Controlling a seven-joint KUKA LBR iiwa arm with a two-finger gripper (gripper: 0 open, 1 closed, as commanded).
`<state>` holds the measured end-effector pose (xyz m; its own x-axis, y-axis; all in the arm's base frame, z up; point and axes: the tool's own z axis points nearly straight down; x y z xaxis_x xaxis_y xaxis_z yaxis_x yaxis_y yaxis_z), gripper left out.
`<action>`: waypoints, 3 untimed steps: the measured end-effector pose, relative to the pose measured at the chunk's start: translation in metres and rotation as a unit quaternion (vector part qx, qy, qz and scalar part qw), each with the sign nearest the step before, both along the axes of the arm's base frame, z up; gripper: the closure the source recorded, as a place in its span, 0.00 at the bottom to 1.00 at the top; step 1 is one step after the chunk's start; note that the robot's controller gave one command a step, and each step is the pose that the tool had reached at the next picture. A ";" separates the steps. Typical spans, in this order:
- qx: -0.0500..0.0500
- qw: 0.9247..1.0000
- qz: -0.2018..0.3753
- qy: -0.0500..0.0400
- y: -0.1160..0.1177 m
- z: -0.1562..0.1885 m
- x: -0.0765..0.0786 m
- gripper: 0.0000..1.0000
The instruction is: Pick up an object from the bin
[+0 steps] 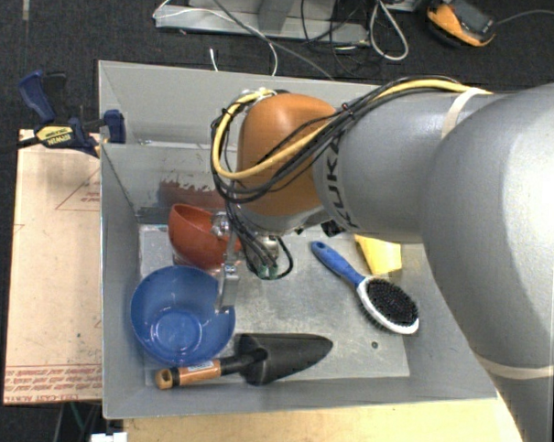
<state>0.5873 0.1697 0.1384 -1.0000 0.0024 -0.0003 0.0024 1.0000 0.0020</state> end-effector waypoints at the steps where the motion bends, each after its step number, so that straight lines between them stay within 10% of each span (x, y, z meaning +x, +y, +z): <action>1: 0.000 1.000 0.000 0.000 0.000 0.000 0.000 0.00; 3: 0.001 0.993 0.119 -0.009 0.023 -0.064 -0.008 0.00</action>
Offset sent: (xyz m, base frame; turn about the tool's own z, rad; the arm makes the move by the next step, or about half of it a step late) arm 0.0020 0.0214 -0.0684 -0.2662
